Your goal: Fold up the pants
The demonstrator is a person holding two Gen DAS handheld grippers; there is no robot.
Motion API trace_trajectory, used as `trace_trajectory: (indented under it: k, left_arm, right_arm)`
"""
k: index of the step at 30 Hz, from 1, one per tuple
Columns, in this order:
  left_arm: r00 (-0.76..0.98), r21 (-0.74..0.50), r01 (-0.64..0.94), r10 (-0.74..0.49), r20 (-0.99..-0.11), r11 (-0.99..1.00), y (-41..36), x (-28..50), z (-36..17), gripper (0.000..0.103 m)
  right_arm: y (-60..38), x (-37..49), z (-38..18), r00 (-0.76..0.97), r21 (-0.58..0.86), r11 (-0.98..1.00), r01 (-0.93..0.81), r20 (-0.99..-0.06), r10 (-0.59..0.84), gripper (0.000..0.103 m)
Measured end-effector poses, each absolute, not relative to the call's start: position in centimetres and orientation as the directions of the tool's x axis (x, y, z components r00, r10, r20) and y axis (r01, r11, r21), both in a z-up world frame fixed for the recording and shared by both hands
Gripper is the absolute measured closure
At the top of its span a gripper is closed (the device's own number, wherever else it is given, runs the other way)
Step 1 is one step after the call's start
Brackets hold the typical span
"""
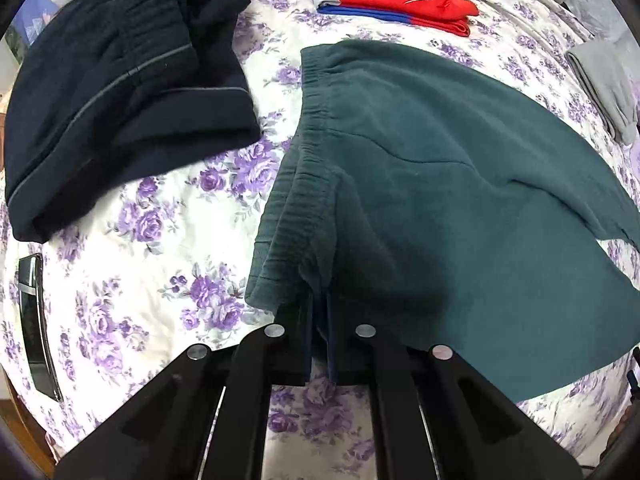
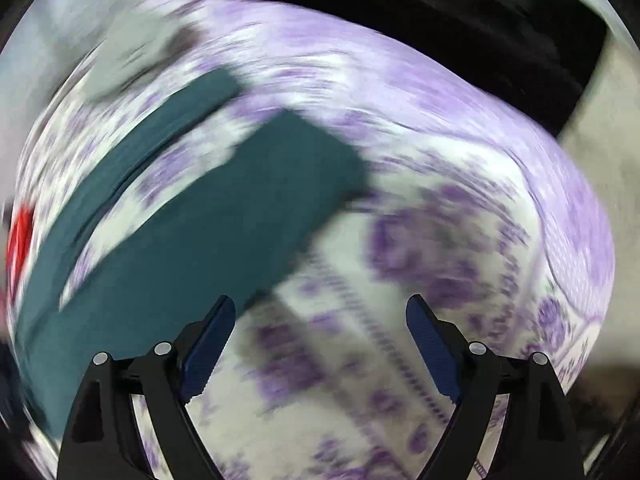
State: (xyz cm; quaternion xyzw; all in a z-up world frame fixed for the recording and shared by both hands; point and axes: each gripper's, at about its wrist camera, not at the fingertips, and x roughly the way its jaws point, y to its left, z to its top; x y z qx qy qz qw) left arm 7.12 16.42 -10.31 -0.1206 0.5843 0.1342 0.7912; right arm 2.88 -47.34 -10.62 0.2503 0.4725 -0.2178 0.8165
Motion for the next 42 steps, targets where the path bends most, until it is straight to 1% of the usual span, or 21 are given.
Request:
trace_trajectory:
  k: [4,5,7,9,10,11,16,19,21,23,24,25,26,27,28,30,32,34,35,38,42]
  left_arm:
    - [0.268,-0.056,-0.375,0.051,-0.962,0.925,16.9,6.8,-10.3,0.099]
    - [0.269,-0.059,-0.378,0.049,-0.962,0.924,16.8,6.7,-10.3,0.099]
    - [0.283,-0.058,-0.377,0.055,-0.957,0.924,17.2,6.1,-10.0,0.099]
    - [0.289,-0.056,-0.382,0.062,-0.955,0.922,17.4,5.3,-9.9,0.099]
    - [0.29,-0.053,-0.385,0.066,-0.955,0.922,17.3,5.3,-10.0,0.099]
    - [0.292,-0.052,-0.388,0.07,-0.954,0.92,17.3,5.4,-10.0,0.099]
    - [0.303,-0.096,-0.431,0.044,-0.952,0.897,17.9,5.1,-10.1,0.098]
    - [0.313,-0.109,-0.438,0.038,-0.949,0.892,18.2,4.5,-9.6,0.098]
    - [0.319,-0.099,-0.416,0.043,-0.947,0.904,18.0,4.2,-9.2,0.098]
    - [0.307,-0.087,-0.411,0.048,-0.95,0.907,18.2,3.9,-9.4,0.097]
    - [0.295,-0.073,-0.421,0.061,-0.954,0.904,18.5,3.7,-9.5,0.097]
    - [0.289,-0.068,-0.43,0.066,-0.955,0.9,19.0,3.5,-9.7,0.096]
    - [0.286,-0.071,-0.435,0.063,-0.956,0.898,19.4,3.3,-9.7,0.092]
    - [0.283,-0.079,-0.439,0.054,-0.958,0.895,19.7,3.1,-9.8,0.088]
    - [0.284,-0.086,-0.442,0.048,-0.958,0.893,20.1,2.8,-9.6,0.081]
    - [0.303,-0.083,-0.424,0.055,-0.951,0.902,20.2,2.4,-8.9,0.08]
    - [0.332,-0.037,-0.39,0.103,-0.938,0.92,19.8,2.4,-7.5,0.079]
    - [0.352,-0.016,-0.368,0.123,-0.928,0.93,19.3,2.6,-6.6,0.076]
    - [0.359,-0.018,-0.361,0.121,-0.926,0.933,19.2,2.8,-6.4,0.073]
    - [0.38,-0.025,-0.349,0.117,-0.918,0.937,18.8,4.0,-5.6,0.066]
    - [0.403,-0.014,-0.284,0.106,-0.909,0.959,17.1,7.2,-5.3,0.063]
  right_arm:
    - [-48.6,4.6,-10.8,0.511,0.269,0.752,0.602,-0.853,-0.104,0.017]
    - [-48.8,5.4,-10.9,0.524,0.277,0.754,0.595,-0.845,-0.103,0.022]
    - [-49.6,6.8,-11.1,0.518,0.27,0.744,0.611,-0.847,-0.118,0.025]
    - [-50.3,7.7,-11.2,0.521,0.275,0.729,0.626,-0.844,-0.129,0.043]
    - [-50.4,8.1,-11.2,0.519,0.273,0.738,0.617,-0.846,-0.122,0.069]
    - [-50.4,8.7,-11.1,0.524,0.294,0.753,0.589,-0.848,-0.08,0.099]
    - [-51.3,6.8,-8.0,0.594,0.332,0.77,0.544,-0.801,-0.075,0.098]
    - [-51.7,5.9,-7.8,0.546,0.235,0.805,0.544,-0.828,-0.128,0.098]
    - [-52.3,5.7,-8.7,0.518,0.208,0.797,0.568,-0.842,-0.15,0.098]
    - [-52.4,5.7,-9.7,0.479,0.17,0.785,0.595,-0.86,-0.176,0.095]
    - [-52.3,5.4,-10.1,0.445,0.117,0.784,0.609,-0.869,-0.215,0.09]
    - [-52.0,5.6,-10.3,0.384,0.013,0.777,0.629,-0.875,-0.296,0.073]
    - [-51.8,5.7,-10.2,0.344,-0.057,0.763,0.644,-0.869,-0.355,0.052]
    - [-51.5,5.6,-9.7,0.335,-0.097,0.749,0.656,-0.851,-0.403,0.045]
    - [-51.2,5.6,-9.2,0.344,-0.113,0.745,0.658,-0.834,-0.431,0.043]
    - [-50.0,6.2,-7.4,0.393,-0.137,0.761,0.634,-0.791,-0.47,0.043]
    - [-48.5,7.2,-6.5,0.473,-0.074,0.811,0.58,-0.78,-0.409,0.038]
    - [-45.7,9.4,-5.9,0.553,0.0,0.886,0.464,-0.781,-0.29,0.036]
    - [-44.4,10.5,-6.0,0.57,0.018,0.912,0.409,-0.786,-0.241,0.033]
    - [-38.8,15.1,-6.8,0.598,0.105,0.972,0.209,-0.8,-0.042,0.033]
    - [-31.8,20.2,-7.3,0.592,0.116,0.993,0.005,-0.801,0.09,0.033]
